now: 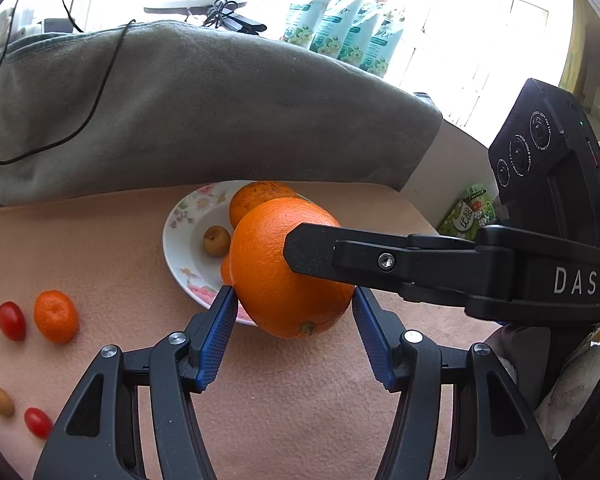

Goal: Organize fruits
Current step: 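Lift the large orange with both grippers and carry it over the plate, then lower the large orange onto the plate and open both grippers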

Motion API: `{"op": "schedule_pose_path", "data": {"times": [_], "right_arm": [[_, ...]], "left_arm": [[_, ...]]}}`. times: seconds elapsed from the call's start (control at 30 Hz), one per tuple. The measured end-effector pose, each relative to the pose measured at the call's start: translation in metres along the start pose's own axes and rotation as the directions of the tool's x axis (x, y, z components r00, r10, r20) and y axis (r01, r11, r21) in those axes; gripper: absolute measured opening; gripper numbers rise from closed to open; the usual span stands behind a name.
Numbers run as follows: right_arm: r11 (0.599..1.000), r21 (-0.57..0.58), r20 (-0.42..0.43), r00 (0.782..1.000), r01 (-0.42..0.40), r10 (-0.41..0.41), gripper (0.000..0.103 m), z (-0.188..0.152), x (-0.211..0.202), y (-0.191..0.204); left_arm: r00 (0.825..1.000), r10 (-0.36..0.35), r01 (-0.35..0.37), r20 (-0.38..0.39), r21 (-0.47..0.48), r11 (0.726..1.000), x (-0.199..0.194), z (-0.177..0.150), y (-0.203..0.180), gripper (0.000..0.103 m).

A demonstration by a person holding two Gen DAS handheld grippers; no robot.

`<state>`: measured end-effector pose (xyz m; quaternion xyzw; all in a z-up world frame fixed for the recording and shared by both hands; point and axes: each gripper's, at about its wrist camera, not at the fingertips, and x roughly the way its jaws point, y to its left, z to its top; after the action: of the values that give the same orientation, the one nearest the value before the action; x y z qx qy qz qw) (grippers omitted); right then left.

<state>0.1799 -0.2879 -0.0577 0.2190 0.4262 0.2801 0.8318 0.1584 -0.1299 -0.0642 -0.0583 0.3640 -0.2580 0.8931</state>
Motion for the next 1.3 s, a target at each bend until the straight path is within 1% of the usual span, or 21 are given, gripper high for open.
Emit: {"op": "schedule_pose_path", "data": {"times": [0.17, 0.33, 0.77, 1.13, 1.23, 1.3], "right_arm": [[1.0, 0.018, 0.018, 1.0, 0.012, -0.012, 0.064, 0.006, -0.005, -0.016], [0.999, 0.041, 0.018, 1.0, 0.015, -0.016, 0.064, 0.009, -0.003, -0.031], [0.996, 0.088, 0.003, 1.0, 0.01, -0.01, 0.064, 0.012, 0.002, -0.056], [0.995, 0.102, -0.006, 1.0, 0.019, -0.019, 0.064, 0.012, 0.005, -0.061], [0.994, 0.105, 0.005, 1.0, 0.019, -0.02, 0.064, 0.013, 0.003, -0.06], [0.994, 0.109, 0.013, 1.0, 0.012, -0.013, 0.064, 0.015, 0.0, -0.061]], "left_arm": [[1.0, -0.01, 0.01, -0.01, 0.016, 1.0, 0.015, 0.006, -0.008, 0.059], [1.0, -0.001, 0.002, -0.029, 0.031, 1.0, 0.029, 0.008, -0.013, 0.059], [0.997, 0.026, -0.021, -0.067, 0.064, 0.998, 0.043, 0.009, -0.02, 0.059], [0.995, 0.052, -0.046, -0.079, 0.078, 0.996, 0.054, 0.009, -0.026, 0.059], [0.993, 0.049, -0.04, -0.104, 0.085, 0.996, 0.059, 0.008, -0.025, 0.059], [0.993, 0.055, -0.045, -0.104, 0.092, 0.995, 0.061, 0.007, -0.027, 0.059]]}}
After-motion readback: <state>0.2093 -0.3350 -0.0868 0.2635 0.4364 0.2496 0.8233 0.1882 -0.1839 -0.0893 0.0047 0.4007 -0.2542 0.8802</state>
